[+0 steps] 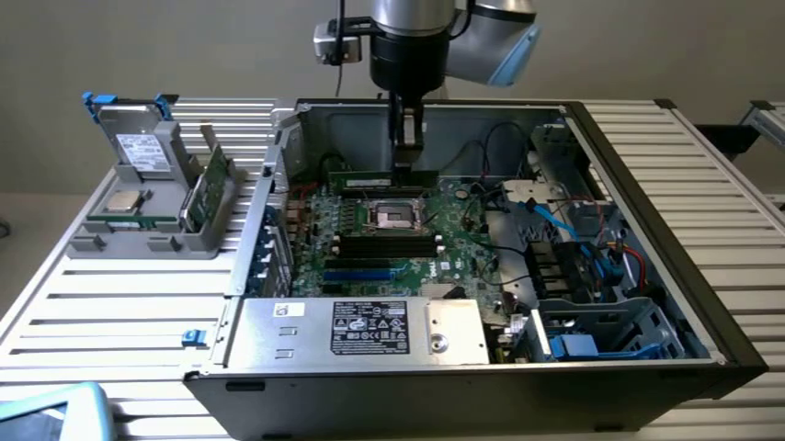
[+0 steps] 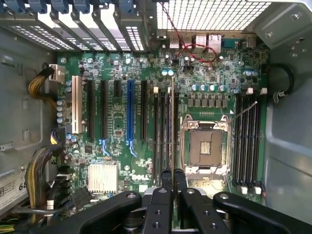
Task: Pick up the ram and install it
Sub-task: 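Insert the ram into the slot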
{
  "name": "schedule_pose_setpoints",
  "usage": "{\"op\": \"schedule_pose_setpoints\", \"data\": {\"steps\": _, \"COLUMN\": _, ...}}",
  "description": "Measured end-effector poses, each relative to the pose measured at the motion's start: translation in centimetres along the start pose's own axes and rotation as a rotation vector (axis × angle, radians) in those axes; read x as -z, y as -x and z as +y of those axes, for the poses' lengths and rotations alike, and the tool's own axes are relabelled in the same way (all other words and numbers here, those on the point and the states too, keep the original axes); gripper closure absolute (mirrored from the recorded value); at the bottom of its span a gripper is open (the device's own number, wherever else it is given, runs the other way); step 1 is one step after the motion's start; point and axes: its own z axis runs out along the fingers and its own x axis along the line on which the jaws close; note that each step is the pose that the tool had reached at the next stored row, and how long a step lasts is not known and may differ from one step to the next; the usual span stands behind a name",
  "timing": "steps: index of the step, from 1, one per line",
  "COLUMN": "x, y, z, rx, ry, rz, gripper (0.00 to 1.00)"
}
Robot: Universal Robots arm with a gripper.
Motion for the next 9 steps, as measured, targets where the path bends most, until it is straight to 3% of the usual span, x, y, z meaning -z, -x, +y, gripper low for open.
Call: {"op": "schedule_pose_setpoints", "data": {"steps": 9, "x": -1.44, "y": -0.2, "z": -0.2, "rx": -0.003, "ry": -0.0042, "rz": 0.0017, "gripper": 0.87}}
